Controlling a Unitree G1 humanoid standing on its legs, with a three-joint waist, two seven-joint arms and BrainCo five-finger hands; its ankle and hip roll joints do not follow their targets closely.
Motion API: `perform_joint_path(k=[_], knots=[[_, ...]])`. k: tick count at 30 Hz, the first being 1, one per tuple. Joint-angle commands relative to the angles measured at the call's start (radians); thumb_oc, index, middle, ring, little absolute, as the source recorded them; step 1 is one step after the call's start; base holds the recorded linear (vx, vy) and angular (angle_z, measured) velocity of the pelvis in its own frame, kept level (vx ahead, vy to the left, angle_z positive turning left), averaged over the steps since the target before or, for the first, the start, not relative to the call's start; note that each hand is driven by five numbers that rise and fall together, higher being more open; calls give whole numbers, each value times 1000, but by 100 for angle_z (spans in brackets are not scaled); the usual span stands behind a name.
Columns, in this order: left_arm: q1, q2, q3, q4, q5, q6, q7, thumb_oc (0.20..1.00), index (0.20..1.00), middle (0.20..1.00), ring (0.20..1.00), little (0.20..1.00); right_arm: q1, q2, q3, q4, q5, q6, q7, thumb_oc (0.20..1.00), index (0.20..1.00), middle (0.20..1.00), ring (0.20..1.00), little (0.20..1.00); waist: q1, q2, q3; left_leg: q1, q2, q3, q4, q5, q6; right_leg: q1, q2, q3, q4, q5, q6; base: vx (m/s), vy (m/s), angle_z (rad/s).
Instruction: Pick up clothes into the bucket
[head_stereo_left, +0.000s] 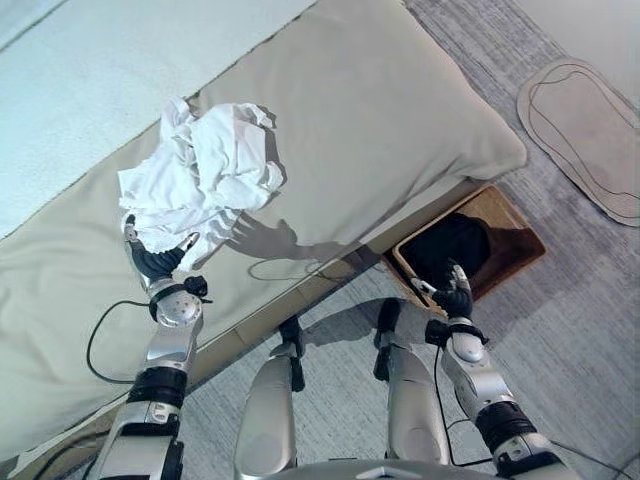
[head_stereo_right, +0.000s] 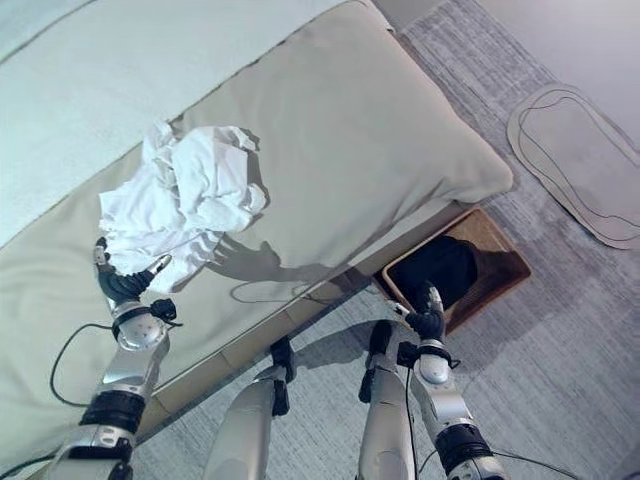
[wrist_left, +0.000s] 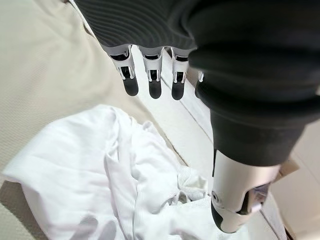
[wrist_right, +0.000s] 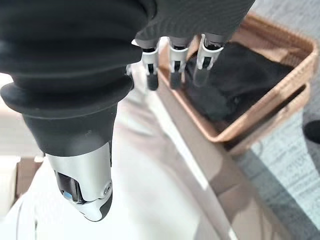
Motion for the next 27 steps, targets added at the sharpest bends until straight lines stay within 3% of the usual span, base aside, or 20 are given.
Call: perform_joint_path(k=[1, 5, 6, 11, 15, 17, 23, 27], knots=[[-16, 72, 46, 31, 37, 9, 64, 1000, 1000, 1000, 1000, 1000, 10, -44, -19, -136, 31, -68, 13, 1000, 1000, 1000, 1000, 1000, 2, -13, 50, -100, 36, -72, 170, -67, -25, -22, -75, 41, 134, -44, 80, -84, 89, -11], [-78, 146, 58, 110, 29, 38, 93, 1000, 1000, 1000, 1000, 1000, 10, -79, -43, -209, 77, -95, 6, 1000, 1000, 1000, 1000, 1000, -4, -20, 80, -256, 47, -89, 322, -118, -17, -157, -82, 53, 276, -95, 73, -75, 67, -4], [-69, 149, 56, 43, 52, 50, 104, 1000, 1000, 1000, 1000, 1000, 16, -81, -55, -223, 84, -96, -1, 1000, 1000, 1000, 1000, 1000, 0, -20, 86, -294, 45, -97, 346, -123, -16, -185, -83, 51, 300, -101, 73, -76, 36, -1], [-66, 216, 70, -25, 134, 90, 88, 1000, 1000, 1000, 1000, 1000, 2, -93, -94, -226, 102, -98, -15, 1000, 1000, 1000, 1000, 1000, 8, -27, 94, -403, 41, -119, 393, -128, -13, -285, -89, 46, 352, -115, 71, -41, 0, 13], [-114, 317, 49, 18, 195, 120, 63, 1000, 1000, 1000, 1000, 1000, -12, -102, -109, -223, 113, -102, -10, 1000, 1000, 1000, 1000, 1000, 5, -39, 102, -487, 40, -131, 413, -125, -10, -360, -94, 43, 369, -112, 75, -31, 24, 11], [-151, 351, 29, 61, 229, 165, 50, 1000, 1000, 1000, 1000, 1000, -13, -107, -109, -228, 112, -107, -3, 1000, 1000, 1000, 1000, 1000, -3, -46, 109, -527, 38, -134, 416, -121, -7, -400, -95, 43, 377, -108, 77, -13, 13, 3], [-241, 390, -27, 145, 255, 185, 47, 1000, 1000, 1000, 1000, 1000, -27, -112, -97, -212, 118, -113, 2, 1000, 1000, 1000, 1000, 1000, -17, -52, 102, -565, 34, -137, 427, -118, -3, -444, -97, 43, 390, -106, 80, 0, 32, 4], [-229, 408, -14, 77, 304, 160, 72, 1000, 1000, 1000, 1000, 1000, -23, -108, -102, -200, 129, -134, 20, 1000, 1000, 1000, 1000, 1000, -21, -50, 91, -569, 31, -136, 418, -119, -1, -453, -99, 46, 380, -103, 83, 3, 18, 1]])
